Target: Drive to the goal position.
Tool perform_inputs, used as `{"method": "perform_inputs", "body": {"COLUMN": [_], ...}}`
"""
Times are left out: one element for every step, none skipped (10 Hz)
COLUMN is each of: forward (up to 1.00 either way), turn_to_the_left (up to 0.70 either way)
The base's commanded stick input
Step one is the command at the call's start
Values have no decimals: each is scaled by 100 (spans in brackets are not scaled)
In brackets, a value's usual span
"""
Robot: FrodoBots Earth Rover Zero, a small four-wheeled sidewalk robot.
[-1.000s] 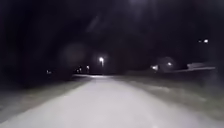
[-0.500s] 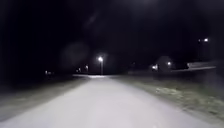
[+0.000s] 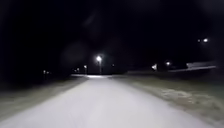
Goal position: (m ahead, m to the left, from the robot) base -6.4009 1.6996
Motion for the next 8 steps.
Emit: {"method": "perform_inputs", "body": {"forward": [100,100,100,100,100,100,100,100], "turn_to_the_left": [0,19,27,27,27,27,27,23]}}
